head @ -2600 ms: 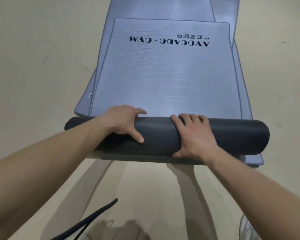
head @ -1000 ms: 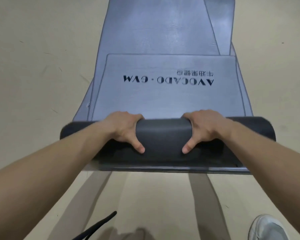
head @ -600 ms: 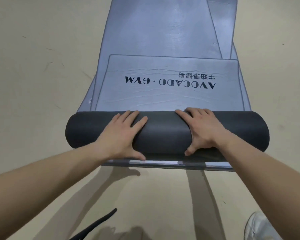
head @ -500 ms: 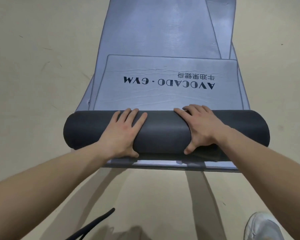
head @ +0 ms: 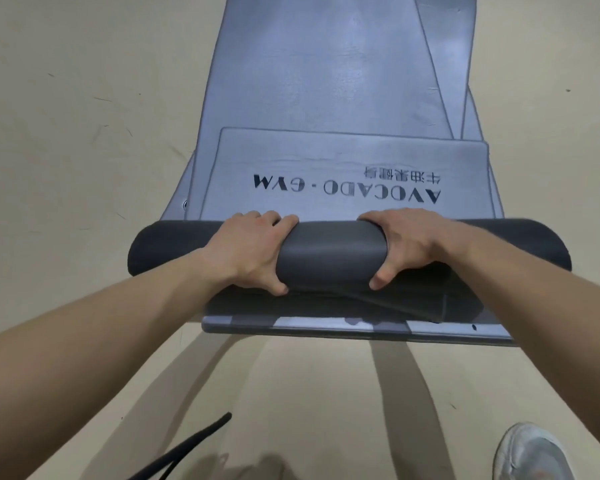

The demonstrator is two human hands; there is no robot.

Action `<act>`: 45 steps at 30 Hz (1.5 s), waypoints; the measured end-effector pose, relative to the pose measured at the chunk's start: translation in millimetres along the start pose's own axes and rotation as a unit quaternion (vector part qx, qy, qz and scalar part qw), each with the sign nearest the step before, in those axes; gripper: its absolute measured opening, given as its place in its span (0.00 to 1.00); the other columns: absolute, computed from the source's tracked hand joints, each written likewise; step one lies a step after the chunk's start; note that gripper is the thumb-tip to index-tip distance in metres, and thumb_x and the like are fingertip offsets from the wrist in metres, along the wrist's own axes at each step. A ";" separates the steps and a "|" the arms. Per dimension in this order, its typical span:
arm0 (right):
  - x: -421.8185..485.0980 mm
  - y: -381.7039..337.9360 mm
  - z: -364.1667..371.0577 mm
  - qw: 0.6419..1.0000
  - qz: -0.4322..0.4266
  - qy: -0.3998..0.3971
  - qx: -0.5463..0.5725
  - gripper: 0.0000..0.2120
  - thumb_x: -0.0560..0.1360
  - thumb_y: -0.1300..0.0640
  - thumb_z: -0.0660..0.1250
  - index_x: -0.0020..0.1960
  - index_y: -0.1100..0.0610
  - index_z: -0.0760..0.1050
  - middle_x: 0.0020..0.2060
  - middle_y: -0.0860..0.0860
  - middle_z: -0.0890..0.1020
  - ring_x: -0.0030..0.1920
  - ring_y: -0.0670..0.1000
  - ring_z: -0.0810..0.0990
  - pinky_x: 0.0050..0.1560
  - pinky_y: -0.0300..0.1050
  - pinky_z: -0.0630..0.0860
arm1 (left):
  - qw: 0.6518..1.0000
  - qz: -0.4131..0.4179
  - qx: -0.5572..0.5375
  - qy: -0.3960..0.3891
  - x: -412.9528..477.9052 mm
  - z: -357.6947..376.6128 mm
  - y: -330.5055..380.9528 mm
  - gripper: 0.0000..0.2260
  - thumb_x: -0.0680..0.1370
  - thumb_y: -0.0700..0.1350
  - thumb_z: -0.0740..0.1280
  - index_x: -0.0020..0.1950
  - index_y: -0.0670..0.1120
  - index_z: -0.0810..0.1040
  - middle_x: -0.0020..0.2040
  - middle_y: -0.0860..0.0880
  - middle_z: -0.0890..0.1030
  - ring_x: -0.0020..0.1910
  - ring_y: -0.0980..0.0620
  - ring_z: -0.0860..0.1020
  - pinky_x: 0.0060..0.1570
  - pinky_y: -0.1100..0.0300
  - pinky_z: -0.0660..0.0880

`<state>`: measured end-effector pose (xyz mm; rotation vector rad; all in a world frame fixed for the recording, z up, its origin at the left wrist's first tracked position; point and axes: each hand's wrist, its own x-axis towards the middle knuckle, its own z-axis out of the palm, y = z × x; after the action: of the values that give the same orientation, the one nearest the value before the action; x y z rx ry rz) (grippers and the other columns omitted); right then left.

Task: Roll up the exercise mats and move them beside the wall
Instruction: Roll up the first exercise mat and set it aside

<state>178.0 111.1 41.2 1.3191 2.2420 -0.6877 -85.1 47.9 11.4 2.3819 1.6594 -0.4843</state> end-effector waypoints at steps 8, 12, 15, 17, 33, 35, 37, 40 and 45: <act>-11.2 3.2 25.8 0.983 0.022 0.153 -0.104 0.61 0.53 0.26 0.77 0.79 0.44 0.58 0.70 0.49 0.74 0.66 0.57 0.75 0.66 0.55 0.70 | 0.996 -0.037 -0.063 -0.049 24.2 -25.7 -17.0 0.57 0.57 0.76 0.75 0.81 0.56 0.59 0.71 0.49 0.75 0.66 0.43 0.76 0.64 0.46 0.73; 13.6 9.3 -14.8 0.998 0.023 0.061 -0.024 0.58 0.51 0.28 0.81 0.76 0.40 0.62 0.66 0.46 0.78 0.65 0.56 0.77 0.58 0.53 0.74 | 0.997 -0.076 -0.023 0.024 24.5 -16.0 -14.4 0.59 0.53 0.82 0.69 0.77 0.52 0.65 0.66 0.48 0.78 0.61 0.42 0.78 0.61 0.45 0.75; 21.3 9.7 -29.8 0.999 0.029 0.029 0.003 0.50 0.51 0.31 0.83 0.69 0.41 0.70 0.57 0.44 0.81 0.58 0.55 0.79 0.53 0.49 0.72 | 0.995 -0.082 -0.060 -0.018 38.0 -36.2 -23.0 0.53 0.51 0.82 0.70 0.69 0.53 0.71 0.56 0.51 0.81 0.54 0.44 0.79 0.54 0.47 0.78; 15.7 6.8 -22.6 0.999 0.029 -0.028 0.033 0.45 0.50 0.34 0.85 0.63 0.43 0.74 0.52 0.42 0.81 0.56 0.53 0.80 0.55 0.48 0.74 | 0.992 -0.062 -0.076 -0.083 29.4 -35.7 -18.5 0.52 0.50 0.83 0.70 0.65 0.55 0.72 0.54 0.52 0.82 0.52 0.45 0.79 0.54 0.47 0.78; -3.3 14.4 34.1 0.994 -0.010 0.071 -0.077 0.73 0.48 0.20 0.73 0.82 0.46 0.44 0.79 0.53 0.60 0.78 0.58 0.60 0.78 0.59 0.56 | 0.999 -0.008 0.039 0.023 -37.2 38.3 21.0 0.64 0.61 0.82 0.65 0.84 0.48 0.45 0.84 0.37 0.50 0.83 0.35 0.51 0.80 0.39 0.53; -2.3 13.8 42.2 0.991 0.006 0.103 -0.084 0.72 0.48 0.20 0.71 0.82 0.47 0.45 0.79 0.54 0.59 0.78 0.59 0.58 0.78 0.61 0.55 | 0.998 -0.003 0.035 0.050 -18.7 37.8 12.4 0.63 0.62 0.76 0.72 0.84 0.50 0.42 0.84 0.39 0.52 0.82 0.37 0.52 0.81 0.41 0.52; -10.7 3.3 64.1 0.979 0.030 0.163 -0.122 0.72 0.50 0.23 0.75 0.83 0.50 0.47 0.79 0.58 0.59 0.78 0.62 0.58 0.78 0.65 0.54 | 0.999 0.013 -0.001 0.038 -1.2 18.9 -5.0 0.61 0.62 0.76 0.72 0.84 0.52 0.45 0.83 0.43 0.55 0.81 0.40 0.57 0.81 0.44 0.54; -10.6 3.9 71.8 0.965 0.030 0.216 -0.146 0.66 0.54 0.26 0.75 0.82 0.50 0.51 0.78 0.58 0.64 0.76 0.63 0.63 0.75 0.65 0.58 | 0.999 0.014 -0.009 0.032 9.4 7.5 -12.9 0.61 0.61 0.77 0.71 0.83 0.52 0.48 0.81 0.45 0.60 0.78 0.42 0.62 0.79 0.43 0.58; 17.4 17.4 6.5 0.986 -0.006 0.127 -0.103 0.63 0.53 0.25 0.75 0.80 0.46 0.55 0.71 0.52 0.71 0.67 0.59 0.74 0.67 0.57 0.71 | 0.990 -0.029 0.054 0.131 12.8 20.4 -0.5 0.59 0.62 0.74 0.74 0.82 0.48 0.53 0.77 0.41 0.66 0.74 0.37 0.68 0.73 0.39 0.65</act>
<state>186.5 126.0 22.4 1.3545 2.4450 -0.2917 -84.6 52.3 -12.4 2.5757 1.8572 -0.2870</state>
